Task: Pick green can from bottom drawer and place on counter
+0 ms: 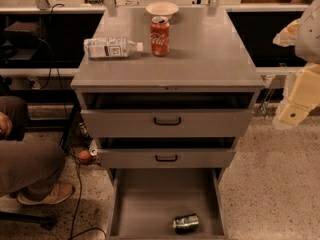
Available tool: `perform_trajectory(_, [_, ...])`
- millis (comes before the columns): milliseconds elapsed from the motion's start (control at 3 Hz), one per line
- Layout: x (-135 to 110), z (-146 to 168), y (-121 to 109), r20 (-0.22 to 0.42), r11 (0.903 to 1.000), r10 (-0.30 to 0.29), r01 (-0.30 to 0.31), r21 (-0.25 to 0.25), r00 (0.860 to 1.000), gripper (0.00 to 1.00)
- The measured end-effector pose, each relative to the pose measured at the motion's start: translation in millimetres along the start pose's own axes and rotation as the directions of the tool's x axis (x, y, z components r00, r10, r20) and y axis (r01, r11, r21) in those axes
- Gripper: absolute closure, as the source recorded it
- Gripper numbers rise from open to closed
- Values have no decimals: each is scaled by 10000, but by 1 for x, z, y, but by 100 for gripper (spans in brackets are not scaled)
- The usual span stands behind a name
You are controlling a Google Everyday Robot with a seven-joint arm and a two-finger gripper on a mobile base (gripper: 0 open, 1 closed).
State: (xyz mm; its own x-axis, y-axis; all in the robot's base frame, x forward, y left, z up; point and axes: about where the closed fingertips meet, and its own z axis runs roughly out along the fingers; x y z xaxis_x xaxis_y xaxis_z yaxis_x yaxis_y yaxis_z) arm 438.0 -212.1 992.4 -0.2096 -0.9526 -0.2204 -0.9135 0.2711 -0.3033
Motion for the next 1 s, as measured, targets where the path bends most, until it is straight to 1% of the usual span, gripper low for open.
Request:
perform_trajectory(333, [0,0,0,1,10000,0,0,2,10000,0])
perform_trajectory(667, [11,40,8,-297,9989,-9,-5,-473,9996,0])
perform_trajectory(1000, [32,122,32,-284,9877,85,-128,-1561,9996,0])
